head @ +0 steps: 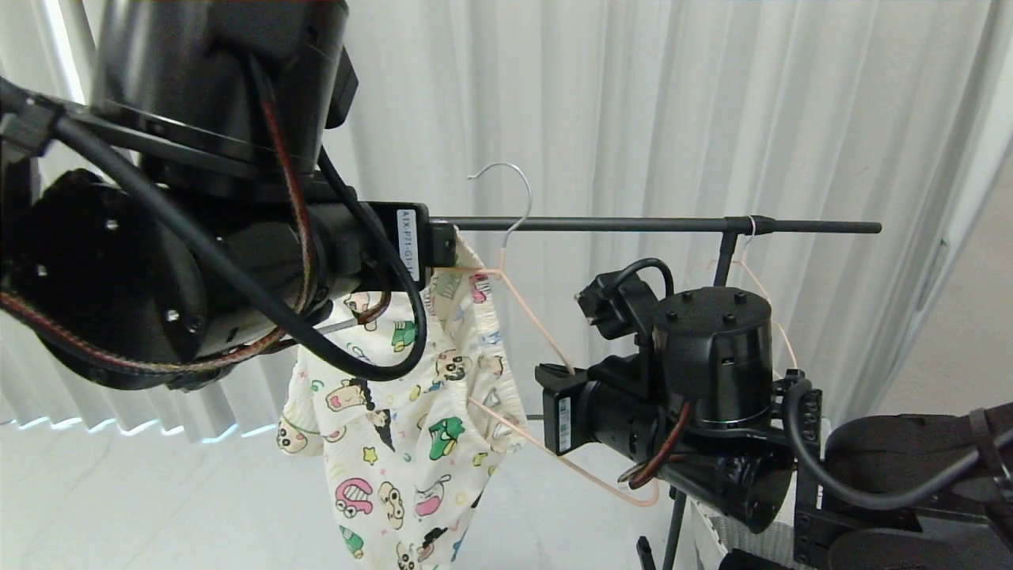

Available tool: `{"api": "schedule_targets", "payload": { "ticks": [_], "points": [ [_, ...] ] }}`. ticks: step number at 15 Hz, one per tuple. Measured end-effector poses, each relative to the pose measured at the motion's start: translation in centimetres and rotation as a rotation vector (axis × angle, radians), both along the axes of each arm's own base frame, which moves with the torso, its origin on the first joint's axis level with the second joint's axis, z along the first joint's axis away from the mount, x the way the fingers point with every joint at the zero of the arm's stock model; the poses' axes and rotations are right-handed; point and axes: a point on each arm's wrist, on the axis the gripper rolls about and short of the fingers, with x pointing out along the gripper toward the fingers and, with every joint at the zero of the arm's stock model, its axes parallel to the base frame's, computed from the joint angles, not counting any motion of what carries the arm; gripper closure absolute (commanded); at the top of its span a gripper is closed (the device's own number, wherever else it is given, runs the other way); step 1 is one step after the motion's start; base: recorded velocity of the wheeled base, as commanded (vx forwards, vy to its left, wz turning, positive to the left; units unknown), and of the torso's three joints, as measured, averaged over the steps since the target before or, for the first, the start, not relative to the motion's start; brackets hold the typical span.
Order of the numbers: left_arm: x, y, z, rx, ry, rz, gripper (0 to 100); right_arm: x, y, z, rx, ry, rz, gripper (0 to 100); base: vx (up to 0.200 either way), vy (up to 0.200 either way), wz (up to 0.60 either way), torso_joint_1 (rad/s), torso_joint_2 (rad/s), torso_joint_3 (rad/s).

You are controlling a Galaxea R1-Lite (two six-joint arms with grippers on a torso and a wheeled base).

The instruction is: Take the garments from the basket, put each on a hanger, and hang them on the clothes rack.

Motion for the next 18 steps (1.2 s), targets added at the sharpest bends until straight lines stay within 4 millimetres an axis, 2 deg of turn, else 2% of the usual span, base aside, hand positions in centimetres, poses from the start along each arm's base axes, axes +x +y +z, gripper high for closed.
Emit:
{"api": "schedule_targets", "payload": {
  "ticks": [7,10,13,15,18],
  "points": [
    [-2.0,-0.2,0.5,0.002,-0.014,-0.067,0,0.1,-0.6,0.4,0.013,-0.026,-0.057,100,0.000,0.000,0.00,0.000,0.00,0.000],
    [-2.6,0.3,-0.4,0.032,0.006,-0.077,0,-0.2,-1.4,0.2,0.008,-0.033,-0.063,100,0.000,0.000,0.00,0.000,0.00,0.000],
    [-4.6,3.3,-3.2,0.127,0.062,-0.077,0,-1.5,-4.4,-0.6,-0.039,-0.039,-0.053,100,0.000,0.000,0.00,0.000,0.00,0.000],
    [-6.5,5.5,-4.6,0.172,0.094,-0.143,0,-2.9,-6.7,-1.3,-0.073,-0.067,0.022,100,0.000,0.000,0.00,0.000,0.00,0.000],
    [-9.1,7.6,-5.1,0.135,0.132,-0.461,0,-5.0,-9.5,-1.8,-0.148,-0.158,0.183,100,0.000,0.000,0.00,0.000,0.00,0.000]
  ]
}}
